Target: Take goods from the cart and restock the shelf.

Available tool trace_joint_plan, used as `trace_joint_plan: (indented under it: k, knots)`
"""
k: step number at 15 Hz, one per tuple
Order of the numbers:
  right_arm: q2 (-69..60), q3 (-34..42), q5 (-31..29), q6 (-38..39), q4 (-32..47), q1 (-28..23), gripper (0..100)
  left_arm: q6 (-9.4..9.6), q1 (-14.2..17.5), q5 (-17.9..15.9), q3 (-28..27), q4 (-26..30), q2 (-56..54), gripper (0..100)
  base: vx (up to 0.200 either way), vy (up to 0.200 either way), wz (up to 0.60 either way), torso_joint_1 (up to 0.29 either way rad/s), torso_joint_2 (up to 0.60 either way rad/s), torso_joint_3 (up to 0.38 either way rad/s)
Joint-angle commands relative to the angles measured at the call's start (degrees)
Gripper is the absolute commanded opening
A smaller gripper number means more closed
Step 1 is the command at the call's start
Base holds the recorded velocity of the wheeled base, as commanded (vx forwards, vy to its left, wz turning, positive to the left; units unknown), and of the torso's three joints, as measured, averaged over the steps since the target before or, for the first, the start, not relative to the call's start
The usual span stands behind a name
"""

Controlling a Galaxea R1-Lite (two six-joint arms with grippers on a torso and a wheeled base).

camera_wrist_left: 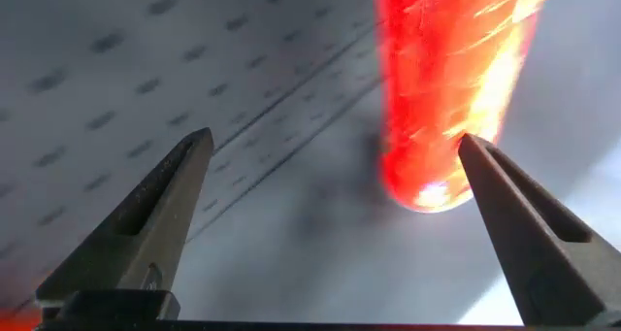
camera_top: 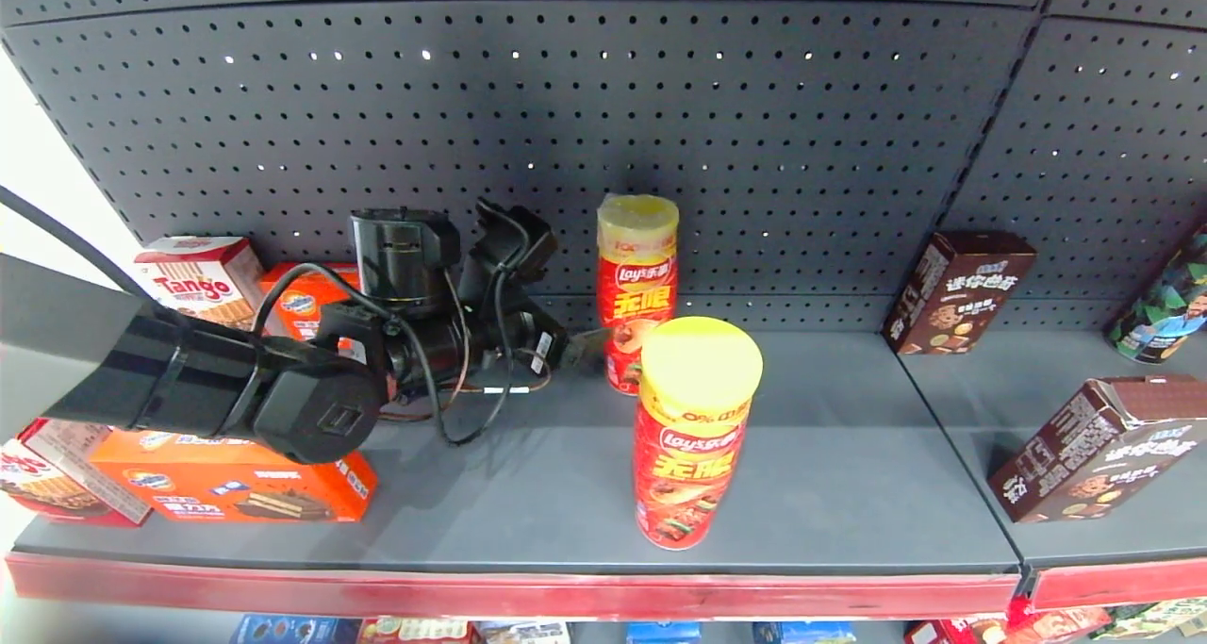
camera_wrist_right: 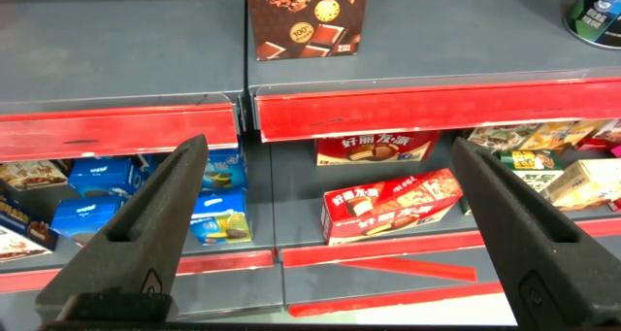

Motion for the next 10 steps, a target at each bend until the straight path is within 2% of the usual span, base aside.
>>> trace_joint_plan:
  k: [1, 2, 5, 10]
  knots:
    - [0.0, 0.0, 0.0, 0.0, 0.0, 0.0, 100, 0.12, 0.4, 2.9, 1.0, -0.1, -1.4, 100, 0.000, 0.000, 0.00, 0.000, 0.00, 0.000]
    - [0.1, 0.0, 0.0, 0.0, 0.0, 0.0, 100, 0.21, 0.4, 4.9, 0.8, 0.1, -1.3, 100, 0.000, 0.000, 0.00, 0.000, 0.00, 0.000]
    - [0.1, 0.0, 0.0, 0.0, 0.0, 0.0, 100, 0.21, 0.5, 7.9, 0.3, 0.1, -1.1, 100, 0.000, 0.000, 0.00, 0.000, 0.00, 0.000]
    - [0.0, 0.0, 0.0, 0.0, 0.0, 0.0, 100, 0.21, 0.3, 8.1, -0.4, -0.3, -1.0, 100, 0.000, 0.000, 0.00, 0.000, 0.00, 0.000]
